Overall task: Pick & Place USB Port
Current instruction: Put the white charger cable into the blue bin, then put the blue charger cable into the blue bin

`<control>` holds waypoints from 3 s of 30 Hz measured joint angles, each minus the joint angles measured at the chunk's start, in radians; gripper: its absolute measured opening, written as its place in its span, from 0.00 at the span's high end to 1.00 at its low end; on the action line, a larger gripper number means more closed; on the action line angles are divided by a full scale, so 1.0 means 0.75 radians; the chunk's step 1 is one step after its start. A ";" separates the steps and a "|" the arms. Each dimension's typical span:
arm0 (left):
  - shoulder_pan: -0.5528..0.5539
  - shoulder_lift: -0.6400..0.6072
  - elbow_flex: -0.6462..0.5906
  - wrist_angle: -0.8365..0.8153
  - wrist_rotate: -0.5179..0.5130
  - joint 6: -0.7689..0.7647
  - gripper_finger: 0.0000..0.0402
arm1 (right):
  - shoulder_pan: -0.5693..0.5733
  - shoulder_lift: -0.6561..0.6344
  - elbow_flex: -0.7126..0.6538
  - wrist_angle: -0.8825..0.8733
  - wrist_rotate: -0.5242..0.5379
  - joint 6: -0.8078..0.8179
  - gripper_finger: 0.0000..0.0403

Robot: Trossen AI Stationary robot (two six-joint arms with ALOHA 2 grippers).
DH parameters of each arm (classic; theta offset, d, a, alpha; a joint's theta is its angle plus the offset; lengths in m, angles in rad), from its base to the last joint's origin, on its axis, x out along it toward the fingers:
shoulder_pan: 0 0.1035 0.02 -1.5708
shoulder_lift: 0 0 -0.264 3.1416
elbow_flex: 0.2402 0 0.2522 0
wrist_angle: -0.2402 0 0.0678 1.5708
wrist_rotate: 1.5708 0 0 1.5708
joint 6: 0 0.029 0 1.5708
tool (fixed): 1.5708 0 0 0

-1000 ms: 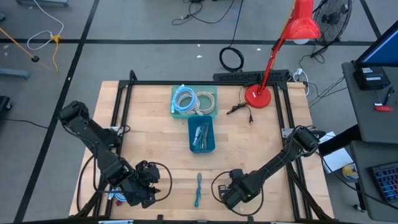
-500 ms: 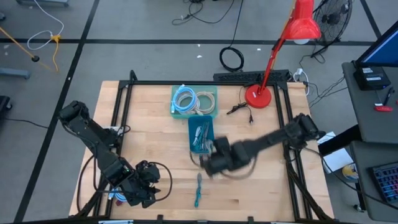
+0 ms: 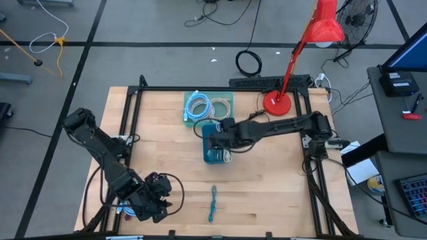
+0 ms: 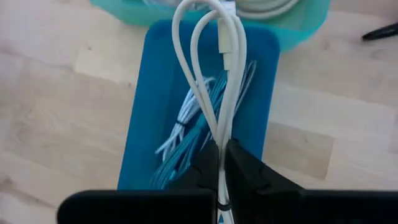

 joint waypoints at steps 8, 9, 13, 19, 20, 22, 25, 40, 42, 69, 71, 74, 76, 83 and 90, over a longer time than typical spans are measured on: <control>-0.014 0.000 0.000 -0.003 -0.001 -0.011 0.51 | -0.041 0.051 0.001 0.028 0.071 0.014 1.00; -0.014 0.000 0.000 -0.006 -0.001 -0.012 0.51 | -0.042 0.066 0.000 0.030 0.062 0.015 1.00; -0.014 0.000 0.000 -0.008 -0.001 -0.011 0.51 | -0.039 0.136 0.003 0.080 0.001 0.007 1.00; -0.026 0.000 0.000 -0.026 -0.001 -0.024 0.51 | -0.047 0.192 0.000 0.069 -0.117 -0.014 0.98; -0.030 0.000 0.000 -0.035 -0.001 -0.030 0.51 | -0.048 0.189 0.000 0.070 -0.117 -0.021 0.97; -0.036 0.000 0.000 -0.039 -0.001 -0.035 0.51 | -0.048 0.188 0.002 0.070 -0.105 -0.030 0.94; -0.043 0.000 0.000 -0.038 -0.002 -0.035 0.51 | -0.055 0.179 0.001 0.045 -0.079 -0.034 0.89; -0.040 0.000 0.001 -0.070 -0.003 -0.038 0.51 | -0.064 0.114 0.000 0.283 -0.115 -0.142 0.69; -0.033 0.000 0.001 -0.078 -0.002 -0.033 0.51 | -0.063 0.074 0.002 0.429 -0.115 -0.207 0.67; -0.036 0.000 0.001 -0.113 0.039 0.000 0.51 | 0.538 -0.054 0.002 2.025 -0.304 -0.791 0.71; -0.036 0.000 0.001 -0.113 0.051 0.000 0.51 | 0.617 -0.052 0.001 1.962 -0.217 -0.776 0.73; -0.036 0.000 0.001 -0.114 0.067 0.002 0.51 | 0.720 -0.052 0.001 1.833 -0.044 -0.712 0.76; -0.036 0.000 0.001 -0.115 0.071 0.010 0.51 | 0.777 -0.052 0.001 1.771 0.053 -0.689 0.77; -0.036 0.000 0.001 -0.115 0.083 0.033 0.51 | 0.893 -0.052 0.002 1.395 0.239 -0.392 0.81; -0.036 0.000 0.001 -0.114 0.111 0.025 0.51 | 0.863 -0.047 0.002 0.820 0.199 -0.035 0.82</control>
